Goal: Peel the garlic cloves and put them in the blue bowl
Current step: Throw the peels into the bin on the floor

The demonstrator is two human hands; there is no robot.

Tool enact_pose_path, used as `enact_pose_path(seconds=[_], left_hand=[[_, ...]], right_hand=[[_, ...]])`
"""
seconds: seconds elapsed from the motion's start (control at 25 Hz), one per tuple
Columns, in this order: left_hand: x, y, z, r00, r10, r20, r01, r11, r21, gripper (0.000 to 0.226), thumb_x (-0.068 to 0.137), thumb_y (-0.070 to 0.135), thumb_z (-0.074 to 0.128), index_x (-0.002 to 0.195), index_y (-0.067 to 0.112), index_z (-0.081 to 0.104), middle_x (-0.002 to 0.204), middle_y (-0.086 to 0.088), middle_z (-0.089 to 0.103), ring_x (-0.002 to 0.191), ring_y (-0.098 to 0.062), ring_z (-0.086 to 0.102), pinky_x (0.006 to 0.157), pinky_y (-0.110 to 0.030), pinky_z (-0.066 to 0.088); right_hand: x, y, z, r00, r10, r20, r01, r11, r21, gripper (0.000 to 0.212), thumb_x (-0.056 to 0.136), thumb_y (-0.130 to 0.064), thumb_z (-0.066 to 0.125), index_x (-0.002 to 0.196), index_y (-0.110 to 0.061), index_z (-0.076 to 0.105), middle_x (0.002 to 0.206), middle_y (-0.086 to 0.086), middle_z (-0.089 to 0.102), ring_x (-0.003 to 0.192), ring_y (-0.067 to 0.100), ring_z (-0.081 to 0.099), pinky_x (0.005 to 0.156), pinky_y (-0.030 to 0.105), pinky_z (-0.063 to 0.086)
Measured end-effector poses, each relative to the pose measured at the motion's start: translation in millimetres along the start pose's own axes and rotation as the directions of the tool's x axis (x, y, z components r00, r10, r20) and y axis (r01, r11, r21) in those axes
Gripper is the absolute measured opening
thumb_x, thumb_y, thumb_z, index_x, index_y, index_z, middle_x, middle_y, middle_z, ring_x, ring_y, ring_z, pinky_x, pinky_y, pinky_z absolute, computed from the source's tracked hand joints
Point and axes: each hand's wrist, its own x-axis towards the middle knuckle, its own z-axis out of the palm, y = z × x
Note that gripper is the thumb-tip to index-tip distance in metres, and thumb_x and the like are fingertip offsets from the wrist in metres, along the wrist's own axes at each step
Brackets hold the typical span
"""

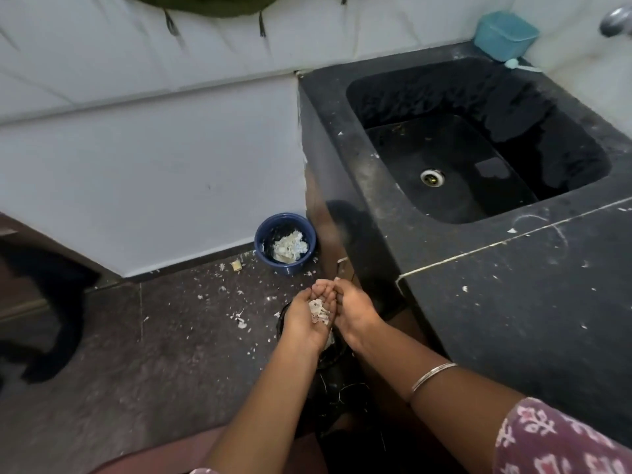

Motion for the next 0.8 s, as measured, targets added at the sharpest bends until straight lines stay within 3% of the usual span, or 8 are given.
enact_pose_path(seconds=[0.2, 0.32, 0.44, 0.52, 0.64, 0.8], left_hand=[[57, -13, -22, 0.99, 0.06, -0.124, -0.06, 0.998, -0.001, 0.033, 0.1, 0.014, 0.035, 0.084, 0.0, 0.061, 0.08, -0.012, 0.063, 0.074, -0.018, 0.061, 0.072, -0.024, 0.051], [85, -22, -30, 0.986, 0.061, -0.153, -0.065, 0.998, -0.021, 0.03, 0.098, 0.007, 0.034, 0.088, -0.001, 0.061, 0.078, -0.014, 0.068, 0.072, -0.02, 0.066, 0.07, -0.025, 0.054], [108, -30, -39, 0.972, 0.059, -0.227, -0.065, 0.998, -0.02, 0.03, 0.098, 0.003, 0.033, 0.08, 0.003, 0.058, 0.053, -0.004, 0.066, 0.059, -0.015, 0.065, 0.062, -0.023, 0.052], [121, -34, -44, 0.962, 0.053, -0.267, -0.056, 0.998, -0.004, 0.032, 0.098, 0.004, 0.034, 0.075, 0.006, 0.055, 0.047, -0.002, 0.063, 0.046, -0.011, 0.062, 0.055, -0.021, 0.05], [139, -35, -51, 0.956, 0.015, -0.293, -0.02, 1.0, -0.016, 0.032, 0.1, 0.007, 0.033, 0.074, 0.006, 0.053, 0.064, -0.008, 0.06, 0.061, -0.016, 0.059, 0.062, -0.023, 0.046], [163, -37, -60, 0.947, 0.003, -0.322, 0.038, 0.992, 0.121, 0.032, 0.098, 0.011, 0.034, 0.077, 0.003, 0.057, 0.075, -0.014, 0.056, 0.069, -0.023, 0.054, 0.066, -0.03, 0.044]], right_hand=[[49, 23, -4, 0.994, 0.081, -0.071, -0.079, 0.996, 0.034, 0.021, 0.091, -0.011, 0.045, 0.084, -0.005, 0.064, 0.074, 0.007, 0.06, 0.064, 0.014, 0.057, 0.051, 0.017, 0.05], [82, 43, -11, 0.982, 0.126, -0.142, -0.118, 0.991, 0.059, 0.018, 0.09, -0.01, 0.048, 0.091, -0.001, 0.064, 0.077, 0.007, 0.058, 0.065, 0.012, 0.055, 0.053, 0.017, 0.049], [114, 68, -20, 0.968, 0.182, -0.171, -0.173, 0.983, 0.067, 0.019, 0.092, -0.011, 0.048, 0.078, -0.006, 0.06, 0.074, 0.006, 0.057, 0.064, 0.013, 0.054, 0.055, 0.019, 0.047], [132, 81, -26, 0.962, 0.195, -0.192, -0.193, 0.981, 0.029, 0.023, 0.093, -0.012, 0.046, 0.075, -0.008, 0.059, 0.073, 0.006, 0.058, 0.064, 0.014, 0.055, 0.059, 0.023, 0.045], [157, 95, -30, 0.954, 0.226, -0.197, -0.233, 0.973, -0.011, 0.03, 0.095, -0.011, 0.042, 0.07, -0.007, 0.058, 0.069, 0.006, 0.058, 0.065, 0.016, 0.054, 0.06, 0.025, 0.044], [185, 109, -33, 0.945, 0.233, -0.231, -0.272, 0.949, -0.156, 0.032, 0.093, -0.014, 0.043, 0.067, -0.008, 0.06, 0.068, 0.007, 0.058, 0.063, 0.02, 0.055, 0.062, 0.03, 0.044]])
